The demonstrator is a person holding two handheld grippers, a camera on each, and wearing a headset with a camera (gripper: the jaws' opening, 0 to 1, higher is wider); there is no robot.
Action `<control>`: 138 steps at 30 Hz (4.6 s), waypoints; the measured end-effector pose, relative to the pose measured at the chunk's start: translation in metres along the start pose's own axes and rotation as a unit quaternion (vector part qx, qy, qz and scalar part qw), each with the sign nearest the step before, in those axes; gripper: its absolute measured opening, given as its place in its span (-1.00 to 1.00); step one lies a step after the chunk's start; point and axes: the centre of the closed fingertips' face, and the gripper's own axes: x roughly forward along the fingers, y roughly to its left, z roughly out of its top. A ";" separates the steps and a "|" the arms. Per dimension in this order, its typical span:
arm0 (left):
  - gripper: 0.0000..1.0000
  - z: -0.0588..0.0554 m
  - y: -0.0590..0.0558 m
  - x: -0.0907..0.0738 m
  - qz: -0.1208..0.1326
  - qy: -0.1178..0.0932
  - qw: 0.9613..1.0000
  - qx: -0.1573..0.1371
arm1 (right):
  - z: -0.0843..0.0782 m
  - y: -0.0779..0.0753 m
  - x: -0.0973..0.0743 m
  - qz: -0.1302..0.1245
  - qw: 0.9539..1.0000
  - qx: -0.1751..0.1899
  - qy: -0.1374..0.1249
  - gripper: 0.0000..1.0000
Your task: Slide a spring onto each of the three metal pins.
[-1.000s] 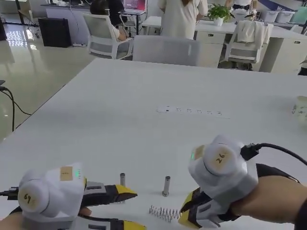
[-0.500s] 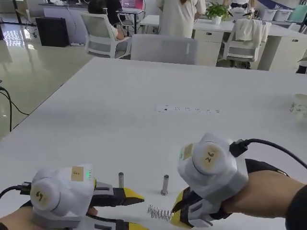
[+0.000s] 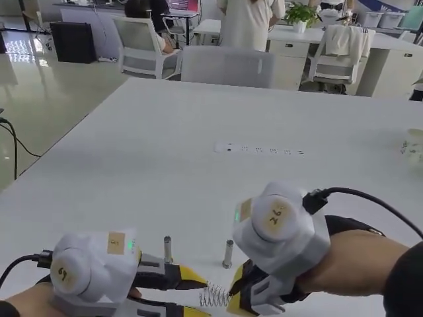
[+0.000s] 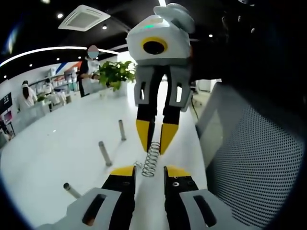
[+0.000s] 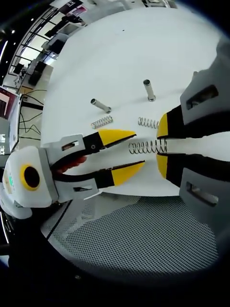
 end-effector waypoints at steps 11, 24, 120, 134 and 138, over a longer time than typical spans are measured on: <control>-0.91 -0.003 -0.003 0.002 -0.006 0.011 1.000 0.022 | 0.002 0.004 0.000 0.007 1.000 -0.003 0.006 -0.84; -0.93 -0.005 -0.003 0.003 -0.005 0.022 0.999 0.040 | 0.014 0.005 -0.007 0.005 1.000 0.018 -0.001 -0.84; -0.17 -0.027 0.031 -0.047 0.100 -0.019 0.992 -0.073 | -0.003 -0.024 -0.032 -0.043 0.997 0.054 -0.029 -0.83; 0.02 -0.040 0.049 -0.060 0.143 -0.026 0.985 -0.094 | -0.025 -0.045 -0.054 -0.063 0.995 0.071 -0.011 -0.83; 0.06 -0.038 0.050 -0.061 0.149 -0.029 0.984 -0.096 | -0.032 -0.053 -0.061 -0.071 0.995 0.075 -0.004 -0.83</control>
